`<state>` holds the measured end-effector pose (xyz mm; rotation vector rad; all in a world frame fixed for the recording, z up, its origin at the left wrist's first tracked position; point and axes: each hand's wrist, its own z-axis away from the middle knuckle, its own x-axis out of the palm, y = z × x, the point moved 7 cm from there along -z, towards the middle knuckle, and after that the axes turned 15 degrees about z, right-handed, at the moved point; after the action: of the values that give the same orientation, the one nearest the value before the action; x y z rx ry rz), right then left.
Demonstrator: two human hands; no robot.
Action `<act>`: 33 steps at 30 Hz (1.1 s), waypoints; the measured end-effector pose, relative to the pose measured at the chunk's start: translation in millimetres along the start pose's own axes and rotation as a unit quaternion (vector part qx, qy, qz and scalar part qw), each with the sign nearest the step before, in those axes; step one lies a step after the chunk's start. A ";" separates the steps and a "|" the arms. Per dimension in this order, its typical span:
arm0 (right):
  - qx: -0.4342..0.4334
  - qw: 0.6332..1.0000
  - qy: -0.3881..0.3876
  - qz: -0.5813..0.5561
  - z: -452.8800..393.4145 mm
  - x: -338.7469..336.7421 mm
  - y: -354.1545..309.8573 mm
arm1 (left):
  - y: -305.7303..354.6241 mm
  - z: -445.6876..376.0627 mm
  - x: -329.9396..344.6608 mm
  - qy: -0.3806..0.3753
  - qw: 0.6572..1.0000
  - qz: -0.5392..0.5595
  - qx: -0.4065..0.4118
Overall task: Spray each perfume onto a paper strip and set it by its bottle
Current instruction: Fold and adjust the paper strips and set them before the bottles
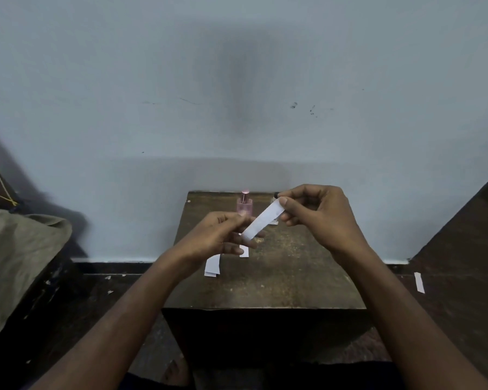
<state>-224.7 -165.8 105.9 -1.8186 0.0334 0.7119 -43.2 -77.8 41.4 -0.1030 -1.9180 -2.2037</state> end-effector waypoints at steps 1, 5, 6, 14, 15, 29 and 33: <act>0.008 1.000 0.016 -0.002 -1.5 -2.3 2.0 | -1.1 0.4 2.0 -0.007 1.000 0.000 -0.003; 0.039 0.997 0.072 -0.007 -2.7 -12.7 11.3 | -4.2 -2.2 0.0 -0.013 1.000 0.019 0.006; 0.041 0.996 0.076 -0.012 -3.1 -13.5 12.8 | -4.2 -2.5 -1.6 -0.011 1.000 0.023 0.012; 0.066 0.994 0.077 -0.041 -4.3 -13.3 20.4 | 0.0 -4.1 -13.2 0.053 0.997 0.010 0.061; 0.071 0.994 0.073 -0.048 -4.3 -13.1 21.8 | 0.8 -3.3 -14.9 0.061 0.996 0.008 0.065; 0.094 0.992 0.028 -0.075 -4.1 -7.4 30.2 | 20.0 7.2 -29.6 0.166 0.975 -0.009 0.146; 0.100 0.993 -0.014 -0.054 -5.1 -1.1 37.7 | 26.9 11.9 -32.8 0.197 0.965 -0.014 0.174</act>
<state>-236.8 -184.7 75.1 -1.6070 -0.0121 0.6357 -6.6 -65.7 62.9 0.3914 -2.0328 -1.7004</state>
